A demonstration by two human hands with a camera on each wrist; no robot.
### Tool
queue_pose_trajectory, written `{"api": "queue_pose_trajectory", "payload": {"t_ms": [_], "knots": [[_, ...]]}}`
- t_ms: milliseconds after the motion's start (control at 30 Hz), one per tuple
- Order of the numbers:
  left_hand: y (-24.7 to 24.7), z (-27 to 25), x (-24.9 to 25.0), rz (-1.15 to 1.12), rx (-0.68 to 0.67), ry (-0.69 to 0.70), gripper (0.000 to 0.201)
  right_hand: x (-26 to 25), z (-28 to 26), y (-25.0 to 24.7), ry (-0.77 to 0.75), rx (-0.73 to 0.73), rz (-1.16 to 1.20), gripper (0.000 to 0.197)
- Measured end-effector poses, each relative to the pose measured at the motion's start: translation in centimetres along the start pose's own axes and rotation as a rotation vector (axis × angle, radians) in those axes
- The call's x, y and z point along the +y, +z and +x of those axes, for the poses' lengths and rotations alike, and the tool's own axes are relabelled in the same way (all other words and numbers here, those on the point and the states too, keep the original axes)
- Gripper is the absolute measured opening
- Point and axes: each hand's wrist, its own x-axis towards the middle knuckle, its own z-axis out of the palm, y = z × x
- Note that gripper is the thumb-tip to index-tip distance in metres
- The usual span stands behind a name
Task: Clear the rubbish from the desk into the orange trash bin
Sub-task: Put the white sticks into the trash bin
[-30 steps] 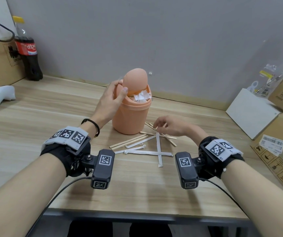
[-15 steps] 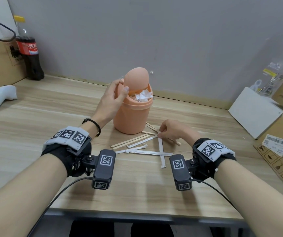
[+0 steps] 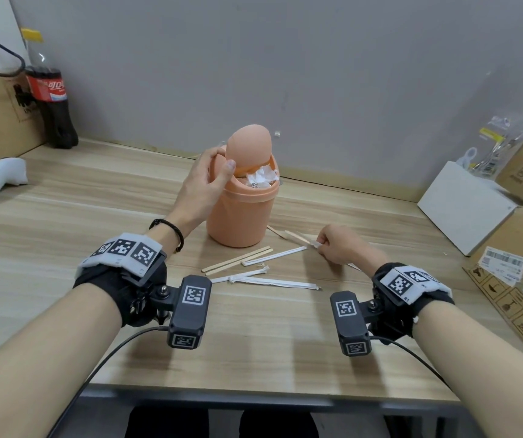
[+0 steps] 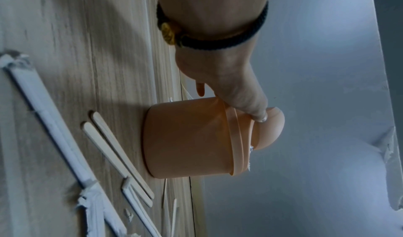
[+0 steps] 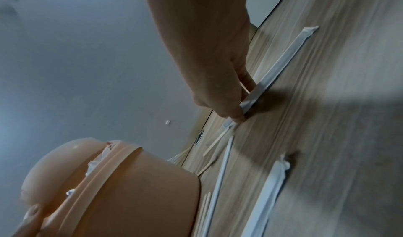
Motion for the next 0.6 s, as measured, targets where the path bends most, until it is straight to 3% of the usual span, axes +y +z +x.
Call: {"api": "queue_pose_trajectory", "payload": {"t_ms": [67, 267, 467, 600], "knots": [[0.0, 0.0, -0.1, 0.000, -0.001, 0.003, 0.038, 0.3, 0.1, -0.1, 0.011, 0.059, 0.103, 0.015], [-0.1, 0.0, 0.0, 0.005, -0.013, -0.007, 0.036, -0.4, 0.8, -1.1, -0.033, 0.277, 0.812, 0.017], [-0.1, 0.0, 0.0, 0.017, -0.009, -0.007, 0.037, -2.4, 0.3, -3.5, -0.143, 0.481, 1.157, 0.019], [-0.1, 0.0, -0.1, 0.016, -0.015, -0.005, 0.035, -2.1, 0.5, -3.1, -0.188, 0.515, 1.184, 0.016]]}}
